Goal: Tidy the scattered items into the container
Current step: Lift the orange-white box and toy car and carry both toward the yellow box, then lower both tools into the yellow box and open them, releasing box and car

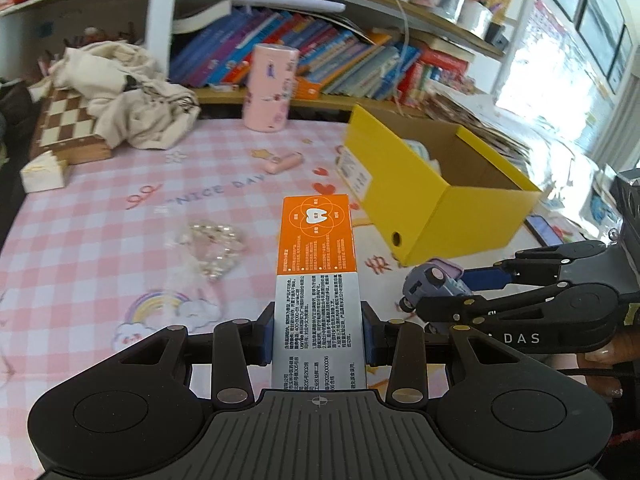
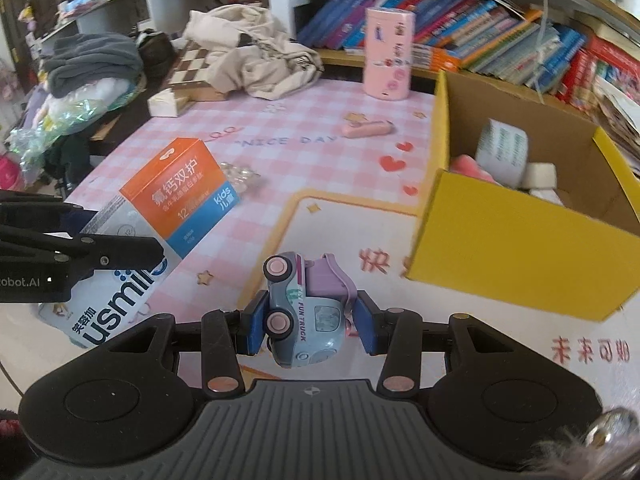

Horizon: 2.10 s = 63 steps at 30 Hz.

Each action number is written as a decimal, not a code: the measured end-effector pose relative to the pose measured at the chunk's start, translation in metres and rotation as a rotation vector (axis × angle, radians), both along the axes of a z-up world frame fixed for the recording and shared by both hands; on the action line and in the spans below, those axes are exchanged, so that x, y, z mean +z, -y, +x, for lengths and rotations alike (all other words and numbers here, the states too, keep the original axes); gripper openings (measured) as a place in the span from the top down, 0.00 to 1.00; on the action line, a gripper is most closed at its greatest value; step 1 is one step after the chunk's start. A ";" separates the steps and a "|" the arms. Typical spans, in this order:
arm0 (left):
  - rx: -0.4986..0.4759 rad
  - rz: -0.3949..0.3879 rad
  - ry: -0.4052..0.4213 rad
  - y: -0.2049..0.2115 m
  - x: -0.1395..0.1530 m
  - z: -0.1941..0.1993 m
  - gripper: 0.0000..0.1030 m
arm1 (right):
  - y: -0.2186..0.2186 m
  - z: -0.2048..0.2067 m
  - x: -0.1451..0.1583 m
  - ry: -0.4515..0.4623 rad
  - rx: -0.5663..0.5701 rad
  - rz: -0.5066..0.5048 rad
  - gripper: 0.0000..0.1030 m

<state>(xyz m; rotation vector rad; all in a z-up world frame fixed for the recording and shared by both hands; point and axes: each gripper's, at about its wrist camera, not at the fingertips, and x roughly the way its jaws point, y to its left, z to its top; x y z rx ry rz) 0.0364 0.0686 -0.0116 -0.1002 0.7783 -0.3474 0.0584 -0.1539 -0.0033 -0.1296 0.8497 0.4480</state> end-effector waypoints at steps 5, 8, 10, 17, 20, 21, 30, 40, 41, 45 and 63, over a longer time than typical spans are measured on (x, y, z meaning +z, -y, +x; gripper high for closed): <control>-0.052 -0.001 -0.015 0.016 -0.003 0.005 0.63 | 0.015 -0.003 -0.003 -0.014 -0.046 -0.006 0.59; -0.082 0.004 -0.023 0.027 -0.005 0.008 0.63 | 0.025 -0.004 -0.004 -0.020 -0.077 -0.008 0.59; -0.103 0.006 -0.028 0.034 -0.006 0.011 0.63 | 0.032 -0.005 -0.004 -0.024 -0.100 -0.009 0.59; -0.172 0.009 -0.032 0.057 -0.005 0.016 0.63 | 0.058 -0.005 -0.004 -0.026 -0.167 -0.011 0.59; -0.209 0.010 -0.029 0.069 -0.003 0.016 0.63 | 0.068 -0.008 -0.003 -0.027 -0.191 -0.010 0.59; -0.223 0.010 -0.028 0.073 -0.002 0.017 0.63 | 0.073 -0.009 -0.002 -0.026 -0.202 -0.010 0.59; -0.349 0.009 -0.018 0.116 0.000 0.022 0.63 | 0.108 -0.019 0.003 -0.010 -0.282 -0.014 0.59; -0.460 -0.001 0.002 0.161 0.009 0.029 0.63 | 0.149 -0.027 0.014 0.007 -0.362 0.012 0.59; -0.468 -0.002 0.006 0.165 0.010 0.030 0.63 | 0.153 -0.027 0.015 0.010 -0.365 0.013 0.59; -0.488 0.000 0.019 0.181 0.015 0.035 0.63 | 0.164 -0.024 0.020 0.020 -0.366 0.015 0.59; -0.418 -0.021 0.162 0.223 0.066 0.074 0.63 | 0.200 0.022 0.066 0.180 -0.241 0.033 0.59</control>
